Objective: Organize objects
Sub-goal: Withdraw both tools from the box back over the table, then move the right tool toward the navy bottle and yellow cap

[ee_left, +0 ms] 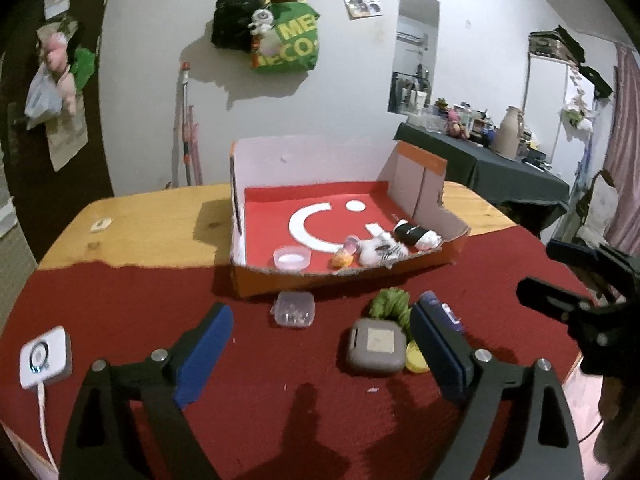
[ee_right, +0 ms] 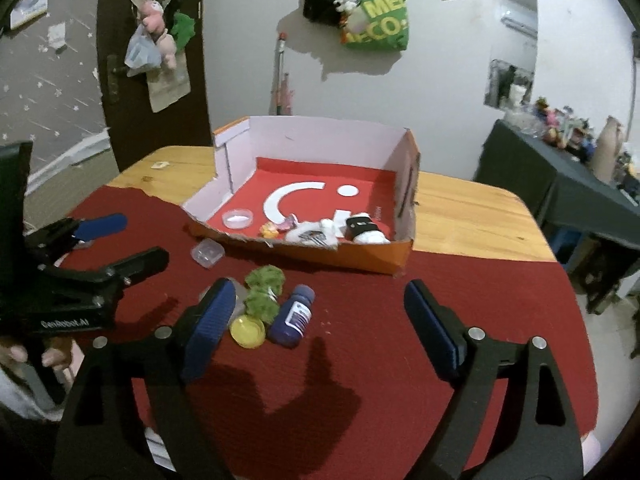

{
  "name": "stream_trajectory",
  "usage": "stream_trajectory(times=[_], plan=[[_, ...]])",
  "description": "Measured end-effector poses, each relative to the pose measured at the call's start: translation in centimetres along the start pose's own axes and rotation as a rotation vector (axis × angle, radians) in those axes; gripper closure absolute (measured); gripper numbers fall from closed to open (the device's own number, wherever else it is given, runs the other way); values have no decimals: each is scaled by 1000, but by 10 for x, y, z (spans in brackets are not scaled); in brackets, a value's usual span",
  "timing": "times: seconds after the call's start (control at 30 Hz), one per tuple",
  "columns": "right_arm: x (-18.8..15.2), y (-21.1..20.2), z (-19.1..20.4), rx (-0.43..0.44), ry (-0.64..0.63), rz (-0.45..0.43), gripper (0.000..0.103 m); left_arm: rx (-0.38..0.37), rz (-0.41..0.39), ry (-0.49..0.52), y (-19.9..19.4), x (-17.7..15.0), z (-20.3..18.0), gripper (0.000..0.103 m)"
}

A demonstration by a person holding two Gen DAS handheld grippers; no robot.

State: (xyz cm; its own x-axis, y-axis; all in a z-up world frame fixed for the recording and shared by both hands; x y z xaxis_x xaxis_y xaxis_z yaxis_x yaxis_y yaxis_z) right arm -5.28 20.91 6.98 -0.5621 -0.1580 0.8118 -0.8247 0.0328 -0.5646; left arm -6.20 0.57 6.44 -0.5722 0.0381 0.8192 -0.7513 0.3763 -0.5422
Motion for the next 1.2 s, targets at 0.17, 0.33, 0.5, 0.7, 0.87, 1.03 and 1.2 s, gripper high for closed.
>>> stream_trajectory(times=[0.17,0.33,0.5,0.7,0.87,1.03,1.2], plan=[[-19,9,3,-26,12,3,15,37,27,-19,10,-17,3,9],[-34,29,3,-12,42,70,15,39,74,-35,22,-30,4,9],[-42,39,0,-10,60,100,15,42,97,-37,29,-35,4,9],[-46,46,-1,-2,68,122,15,39,107,-36,33,-36,3,9],[-48,54,0,2,67,145,15,40,123,-38,37,-37,4,8],[-47,63,3,15,69,167,15,42,139,-43,40,-37,5,8],[-45,76,7,15,56,196,15,28,158,-47,45,-35,6,8]])
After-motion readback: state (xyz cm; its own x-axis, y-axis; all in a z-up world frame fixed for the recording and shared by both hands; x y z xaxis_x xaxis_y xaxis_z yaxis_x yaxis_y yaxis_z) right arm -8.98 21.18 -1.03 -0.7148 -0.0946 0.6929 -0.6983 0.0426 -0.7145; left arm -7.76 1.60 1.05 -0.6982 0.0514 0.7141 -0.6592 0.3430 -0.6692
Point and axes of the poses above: each gripper's, at about its wrist camera, not at the fingertips, and y roughly the way its jaws point, z to its left, x to its top, the point moved 4 cm from there along y, roughly the way its jaws point, and after that the axes turned 11 degrees about -x, right-handed, at the moved point
